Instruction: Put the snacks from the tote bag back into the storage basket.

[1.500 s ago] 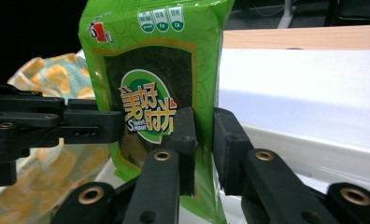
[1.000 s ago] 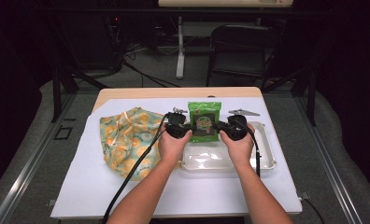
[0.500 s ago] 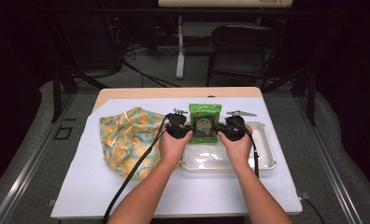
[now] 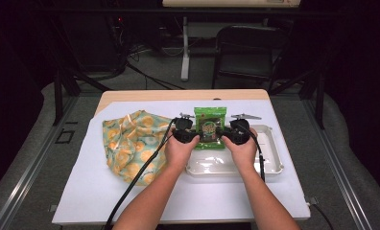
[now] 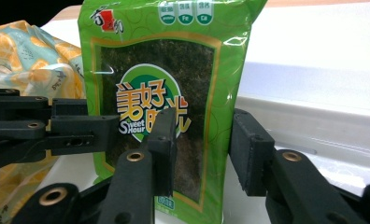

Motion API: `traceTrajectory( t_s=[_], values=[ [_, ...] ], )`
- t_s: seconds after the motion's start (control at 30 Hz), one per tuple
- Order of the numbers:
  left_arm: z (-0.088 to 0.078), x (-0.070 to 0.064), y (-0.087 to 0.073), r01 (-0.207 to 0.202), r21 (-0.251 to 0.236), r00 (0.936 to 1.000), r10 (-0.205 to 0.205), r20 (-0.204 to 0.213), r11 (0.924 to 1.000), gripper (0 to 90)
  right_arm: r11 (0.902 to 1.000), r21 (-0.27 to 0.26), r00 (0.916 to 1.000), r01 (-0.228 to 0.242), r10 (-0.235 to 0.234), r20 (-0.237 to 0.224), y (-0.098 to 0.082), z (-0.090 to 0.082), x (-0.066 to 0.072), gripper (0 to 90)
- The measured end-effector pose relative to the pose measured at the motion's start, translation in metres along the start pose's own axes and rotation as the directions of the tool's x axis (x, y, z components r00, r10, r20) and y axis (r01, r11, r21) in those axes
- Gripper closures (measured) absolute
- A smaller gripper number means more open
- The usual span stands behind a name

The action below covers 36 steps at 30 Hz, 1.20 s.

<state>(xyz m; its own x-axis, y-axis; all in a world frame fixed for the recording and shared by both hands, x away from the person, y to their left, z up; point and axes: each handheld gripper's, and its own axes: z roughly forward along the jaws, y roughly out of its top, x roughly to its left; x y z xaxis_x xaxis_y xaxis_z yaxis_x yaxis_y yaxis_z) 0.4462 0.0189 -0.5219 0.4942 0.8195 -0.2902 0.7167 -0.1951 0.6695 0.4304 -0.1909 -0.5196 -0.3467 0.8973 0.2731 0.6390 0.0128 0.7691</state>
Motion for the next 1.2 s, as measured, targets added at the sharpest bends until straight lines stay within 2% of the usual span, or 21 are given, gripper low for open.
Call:
traceTrajectory(
  t_s=[0.33, 0.47, 0.63, 1.2],
  values=[
    [0.004, 0.0, -0.001, 0.003, -0.001, 0.9999, -0.003, -0.014, 1.0, 68.7, 0.9995, 0.014, 0.9995, 0.027, -0.027, 0.013, -0.003, 0.006, -0.001, 61.3],
    [0.006, -0.001, -0.001, -0.011, 0.004, 0.9996, 0.011, -0.026, 0.9999, 68.2, 0.9988, 0.019, 0.9988, 0.045, -0.045, 0.021, -0.004, 0.009, 0.0, 59.6],
    [0.008, 0.0, -0.002, -0.012, 0.019, 0.9994, 0.012, -0.033, 0.9998, 67.5, 0.9969, 0.045, 0.9974, 0.064, -0.066, 0.03, -0.006, 0.013, 0.0, 59.3],
    [0.01, 0.001, -0.003, -0.02, 0.033, 0.9988, 0.022, -0.044, 0.9993, 67.6, 0.9957, 0.064, 0.997, 0.067, -0.069, 0.034, -0.009, 0.022, -0.002, 58.6]
  ],
)
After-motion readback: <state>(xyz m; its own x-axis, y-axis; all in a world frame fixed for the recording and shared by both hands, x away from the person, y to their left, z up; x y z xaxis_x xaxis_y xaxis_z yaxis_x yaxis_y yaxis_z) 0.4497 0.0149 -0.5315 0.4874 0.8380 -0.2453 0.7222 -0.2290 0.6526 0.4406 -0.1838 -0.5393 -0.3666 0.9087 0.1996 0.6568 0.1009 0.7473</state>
